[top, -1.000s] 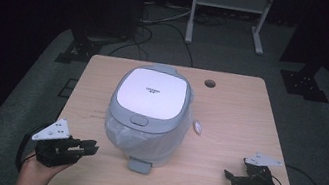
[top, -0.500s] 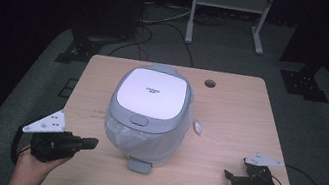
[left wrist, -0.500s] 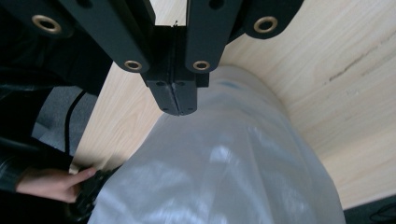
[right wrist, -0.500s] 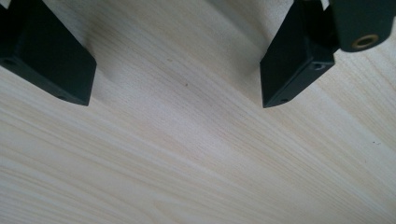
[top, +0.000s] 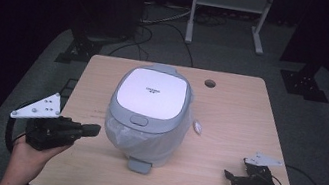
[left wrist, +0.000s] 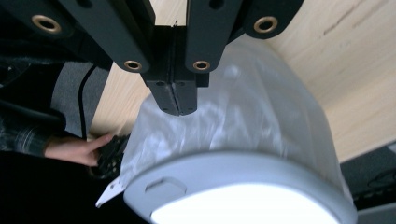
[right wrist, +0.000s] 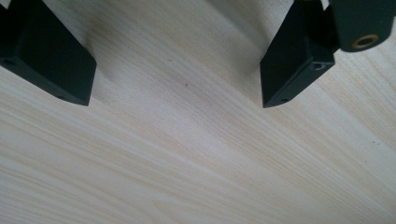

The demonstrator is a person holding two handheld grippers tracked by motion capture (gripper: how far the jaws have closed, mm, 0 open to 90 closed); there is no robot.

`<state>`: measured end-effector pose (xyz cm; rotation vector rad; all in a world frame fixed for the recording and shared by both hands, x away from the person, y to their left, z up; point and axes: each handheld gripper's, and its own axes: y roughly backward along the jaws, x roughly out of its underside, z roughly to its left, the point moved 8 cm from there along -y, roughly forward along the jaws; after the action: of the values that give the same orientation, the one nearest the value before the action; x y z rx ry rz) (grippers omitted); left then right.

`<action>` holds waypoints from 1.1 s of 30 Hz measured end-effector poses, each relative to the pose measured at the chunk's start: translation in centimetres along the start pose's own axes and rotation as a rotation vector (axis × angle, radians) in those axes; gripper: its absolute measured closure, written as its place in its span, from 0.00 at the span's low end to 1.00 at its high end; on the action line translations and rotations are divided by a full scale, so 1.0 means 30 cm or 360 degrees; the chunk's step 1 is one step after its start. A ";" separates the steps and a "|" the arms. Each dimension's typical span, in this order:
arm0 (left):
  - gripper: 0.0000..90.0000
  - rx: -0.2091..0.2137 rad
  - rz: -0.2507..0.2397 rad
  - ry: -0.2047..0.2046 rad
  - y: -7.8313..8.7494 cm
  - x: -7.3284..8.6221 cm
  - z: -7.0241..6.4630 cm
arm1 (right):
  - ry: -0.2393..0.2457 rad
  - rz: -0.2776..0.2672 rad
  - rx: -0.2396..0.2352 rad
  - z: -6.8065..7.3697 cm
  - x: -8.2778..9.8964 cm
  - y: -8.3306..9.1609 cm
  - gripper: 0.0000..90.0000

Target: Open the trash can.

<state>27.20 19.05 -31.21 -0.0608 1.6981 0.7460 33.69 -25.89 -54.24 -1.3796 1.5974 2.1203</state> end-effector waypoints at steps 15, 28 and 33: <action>1.00 0.0061 -0.0066 -0.0076 -0.064 -0.115 -0.024 | 0.0000 0.0000 0.0000 0.000 0.000 0.000 0.10; 1.00 0.0106 -0.0084 -0.0125 -0.148 -0.170 -0.047 | -0.0001 0.0001 0.0000 0.000 0.000 0.000 0.11; 1.00 0.0123 -0.0077 -0.0137 -0.178 -0.178 -0.053 | 0.0000 0.0000 0.0000 0.000 0.000 0.000 0.10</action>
<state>29.57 12.18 -28.66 -0.0159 1.6361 0.6374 33.69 -25.89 -54.24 -1.3800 1.5976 2.1201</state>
